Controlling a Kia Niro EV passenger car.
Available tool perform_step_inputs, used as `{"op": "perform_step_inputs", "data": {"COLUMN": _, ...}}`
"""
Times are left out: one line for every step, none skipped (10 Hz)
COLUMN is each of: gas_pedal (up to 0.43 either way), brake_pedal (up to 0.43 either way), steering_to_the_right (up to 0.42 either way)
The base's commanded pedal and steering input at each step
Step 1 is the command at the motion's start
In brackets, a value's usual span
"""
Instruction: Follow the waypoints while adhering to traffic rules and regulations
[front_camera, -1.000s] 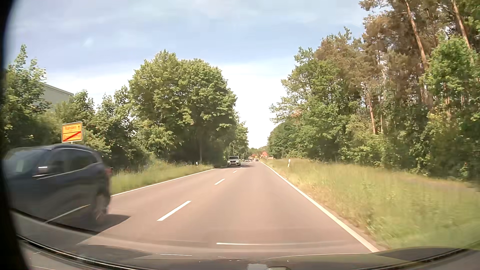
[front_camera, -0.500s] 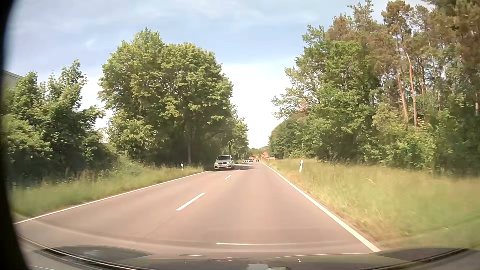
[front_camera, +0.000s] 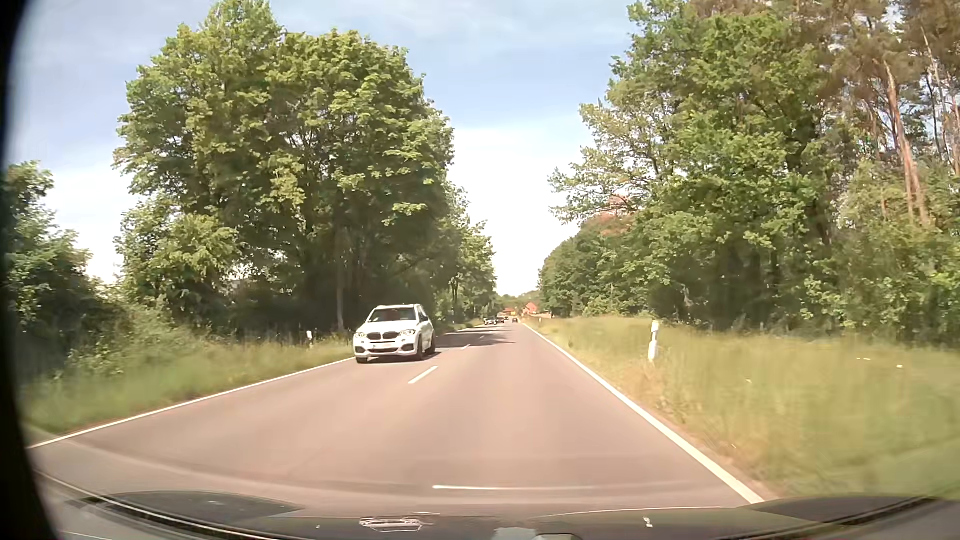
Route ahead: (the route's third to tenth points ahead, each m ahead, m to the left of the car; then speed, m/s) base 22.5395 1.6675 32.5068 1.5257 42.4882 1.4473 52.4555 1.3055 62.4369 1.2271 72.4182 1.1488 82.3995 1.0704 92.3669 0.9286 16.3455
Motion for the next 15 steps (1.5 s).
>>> {"op": "perform_step_inputs", "data": {"gas_pedal": 0.39, "brake_pedal": 0.0, "steering_to_the_right": 0.001}}
{"op": "perform_step_inputs", "data": {"gas_pedal": 0.39, "brake_pedal": 0.0, "steering_to_the_right": 0.001}}
{"op": "perform_step_inputs", "data": {"gas_pedal": 0.39, "brake_pedal": 0.0, "steering_to_the_right": 0.001}}
{"op": "perform_step_inputs", "data": {"gas_pedal": 0.39, "brake_pedal": 0.0, "steering_to_the_right": 0.001}}
{"op": "perform_step_inputs", "data": {"gas_pedal": 0.39, "brake_pedal": 0.0, "steering_to_the_right": 0.001}}
{"op": "perform_step_inputs", "data": {"gas_pedal": 0.39, "brake_pedal": 0.0, "steering_to_the_right": 0.001}}
{"op": "perform_step_inputs", "data": {"gas_pedal": 0.39, "brake_pedal": 0.0, "steering_to_the_right": 0.001}}
{"op": "perform_step_inputs", "data": {"gas_pedal": 0.39, "brake_pedal": 0.0, "steering_to_the_right": 0.001}}
{"op": "perform_step_inputs", "data": {"gas_pedal": 0.39, "brake_pedal": 0.0, "steering_to_the_right": 0.001}}
{"op": "perform_step_inputs", "data": {"gas_pedal": 0.39, "brake_pedal": 0.0, "steering_to_the_right": 0.001}}
{"op": "perform_step_inputs", "data": {"gas_pedal": 0.39, "brake_pedal": 0.0, "steering_to_the_right": 0.001}}
{"op": "perform_step_inputs", "data": {"gas_pedal": 0.39, "brake_pedal": 0.0, "steering_to_the_right": 0.001}}
{"op": "perform_step_inputs", "data": {"gas_pedal": 0.39, "brake_pedal": 0.0, "steering_to_the_right": 0.001}}
{"op": "perform_step_inputs", "data": {"gas_pedal": 0.39, "brake_pedal": 0.0, "steering_to_the_right": 0.001}}
{"op": "perform_step_inputs", "data": {"gas_pedal": 0.39, "brake_pedal": 0.0, "steering_to_the_right": 0.0}}
